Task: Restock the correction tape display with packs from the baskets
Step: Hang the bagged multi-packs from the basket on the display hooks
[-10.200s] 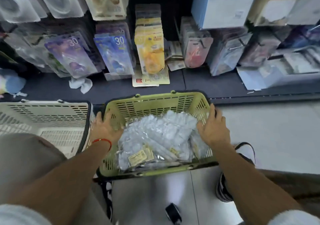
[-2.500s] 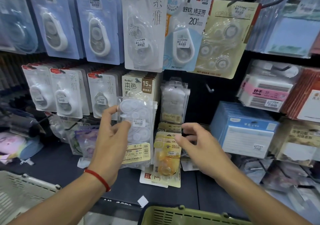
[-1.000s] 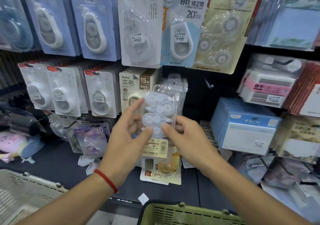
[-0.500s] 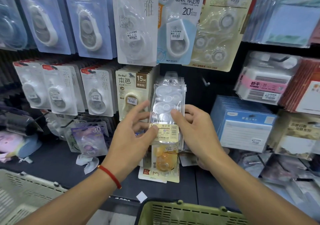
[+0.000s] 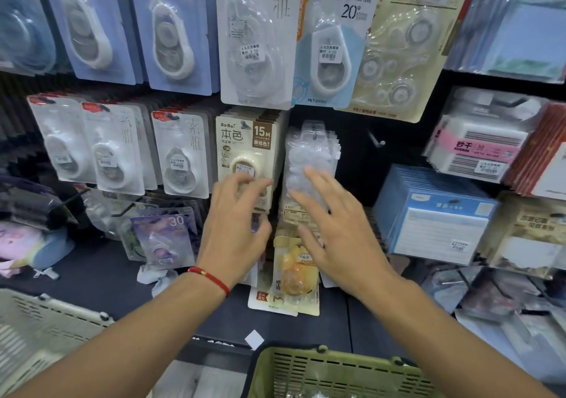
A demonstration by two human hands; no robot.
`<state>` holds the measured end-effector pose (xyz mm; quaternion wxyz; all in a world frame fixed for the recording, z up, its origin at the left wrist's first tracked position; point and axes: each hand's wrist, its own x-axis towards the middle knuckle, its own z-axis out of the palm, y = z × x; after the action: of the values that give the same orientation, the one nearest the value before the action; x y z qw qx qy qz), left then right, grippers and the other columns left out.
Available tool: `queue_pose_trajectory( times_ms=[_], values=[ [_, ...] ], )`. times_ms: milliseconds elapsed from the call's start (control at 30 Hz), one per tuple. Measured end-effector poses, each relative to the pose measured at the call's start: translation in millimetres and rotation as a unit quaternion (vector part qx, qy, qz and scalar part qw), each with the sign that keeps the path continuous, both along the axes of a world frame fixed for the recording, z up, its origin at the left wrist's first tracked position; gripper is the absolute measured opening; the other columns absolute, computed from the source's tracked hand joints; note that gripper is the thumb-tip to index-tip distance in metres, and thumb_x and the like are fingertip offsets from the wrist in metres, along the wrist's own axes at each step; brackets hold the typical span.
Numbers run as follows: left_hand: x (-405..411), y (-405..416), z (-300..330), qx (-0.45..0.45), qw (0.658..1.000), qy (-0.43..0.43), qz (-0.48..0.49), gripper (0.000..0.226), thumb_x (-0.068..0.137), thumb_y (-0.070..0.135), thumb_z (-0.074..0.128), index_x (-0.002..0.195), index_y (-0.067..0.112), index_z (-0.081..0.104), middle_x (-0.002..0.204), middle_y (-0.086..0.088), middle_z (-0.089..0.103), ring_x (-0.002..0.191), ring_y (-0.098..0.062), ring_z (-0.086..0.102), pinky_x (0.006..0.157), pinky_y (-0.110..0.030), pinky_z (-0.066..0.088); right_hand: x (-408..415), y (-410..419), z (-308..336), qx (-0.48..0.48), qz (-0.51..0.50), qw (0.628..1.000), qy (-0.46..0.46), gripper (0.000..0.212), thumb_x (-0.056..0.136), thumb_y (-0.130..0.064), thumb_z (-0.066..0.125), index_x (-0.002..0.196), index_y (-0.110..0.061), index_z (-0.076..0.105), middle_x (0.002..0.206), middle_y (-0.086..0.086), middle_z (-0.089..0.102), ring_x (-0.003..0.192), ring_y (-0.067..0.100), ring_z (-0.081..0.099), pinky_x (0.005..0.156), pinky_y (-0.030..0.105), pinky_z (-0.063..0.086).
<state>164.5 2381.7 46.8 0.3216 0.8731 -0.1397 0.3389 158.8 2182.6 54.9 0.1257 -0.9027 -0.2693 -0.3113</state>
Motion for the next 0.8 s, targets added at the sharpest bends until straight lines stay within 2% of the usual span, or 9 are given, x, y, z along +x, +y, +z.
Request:
queue_pose_trajectory(
  times_ms=[100,167,233,367,500,567,667,733,800],
  values=[
    [5,7,1,0.079,0.997,0.006,0.025,0.078,0.075,-0.001,0.073,0.149,0.016,0.054,0.156,-0.014,0.036,0.146,-0.035,0.033,0.122,-0.041,0.031,26,6,-5,-0.061,-0.055,0.995,0.062,0.060,0.104,-0.029,0.056,0.161,-0.023,0.038,0.177,0.002,-0.002,0.164,0.022,-0.008,0.130,0.053,0.018],
    [5,9,-1,0.112,0.993,0.020,0.024,0.088,0.074,-0.004,0.071,0.156,0.016,0.045,0.163,-0.015,0.026,0.154,-0.038,0.025,0.126,-0.051,0.031,45,10,-8,-0.098,-0.109,0.987,0.067,0.066,0.103,-0.027,0.054,0.164,-0.021,0.031,0.177,0.000,-0.013,0.163,0.023,-0.014,0.130,0.054,0.017],
    [5,12,-4,0.113,0.993,0.022,0.016,0.095,0.073,-0.007,0.069,0.160,0.014,0.039,0.166,-0.015,0.022,0.157,-0.038,0.021,0.125,-0.053,0.031,66,14,-8,-0.109,-0.139,0.981,0.075,0.073,0.099,-0.023,0.054,0.166,-0.021,0.024,0.176,0.002,-0.015,0.163,0.027,-0.013,0.130,0.054,0.017],
    [6,13,-7,0.114,0.993,0.022,0.012,0.100,0.073,-0.010,0.067,0.164,0.011,0.030,0.170,-0.014,0.020,0.160,-0.037,0.017,0.127,-0.052,0.028,112,20,5,-0.132,-0.190,0.967,0.105,0.091,0.094,-0.024,0.064,0.168,-0.021,0.011,0.177,0.006,-0.003,0.163,0.030,0.001,0.128,0.054,0.022],
    [7,15,-11,0.113,0.993,0.026,0.000,0.100,0.075,-0.011,0.064,0.165,0.009,0.025,0.172,-0.015,0.017,0.161,-0.036,0.013,0.127,-0.052,0.029,146,15,20,-0.157,-0.201,0.952,0.171,0.096,0.093,-0.019,0.067,0.169,-0.025,0.008,0.176,0.002,-0.013,0.163,0.033,0.004,0.123,0.053,0.031],
    [8,16,-11,0.119,0.993,0.027,-0.002,0.100,0.076,-0.010,0.065,0.166,0.009,0.023,0.173,-0.015,0.015,0.161,-0.035,0.011,0.127,-0.052,0.028,149,11,23,-0.149,-0.202,0.946,0.204,0.091,0.095,-0.019,0.066,0.168,-0.025,0.011,0.177,0.003,-0.006,0.161,0.034,0.014,0.121,0.053,0.036],
    [6,18,-11,0.123,0.992,0.027,0.001,0.099,0.077,-0.008,0.066,0.165,0.008,0.024,0.171,-0.017,0.017,0.159,-0.038,0.016,0.127,-0.052,0.028,128,4,19,-0.086,-0.173,0.959,0.209,0.071,0.097,-0.017,0.060,0.162,-0.016,0.033,0.174,0.012,0.018,0.153,0.036,0.032,0.115,0.052,0.043],
    [1,18,-13,0.108,0.994,0.030,0.008,0.094,0.075,-0.006,0.068,0.162,0.007,0.033,0.161,-0.023,0.030,0.149,-0.043,0.032,0.121,-0.053,0.036,94,-5,7,-0.009,-0.140,0.972,0.187,0.056,0.097,-0.015,0.057,0.153,-0.011,0.049,0.162,0.014,0.041,0.141,0.035,0.048,0.108,0.050,0.049],
    [-3,17,-20,0.104,0.994,0.033,0.004,0.081,0.075,-0.005,0.069,0.152,0.006,0.046,0.146,-0.024,0.044,0.132,-0.045,0.045,0.108,-0.057,0.045,51,-18,-9,0.060,-0.113,0.977,0.170,0.041,0.097,-0.019,0.056,0.138,-0.017,0.063,0.138,0.005,0.064,0.117,0.024,0.064,0.098,0.046,0.054]
  ],
)
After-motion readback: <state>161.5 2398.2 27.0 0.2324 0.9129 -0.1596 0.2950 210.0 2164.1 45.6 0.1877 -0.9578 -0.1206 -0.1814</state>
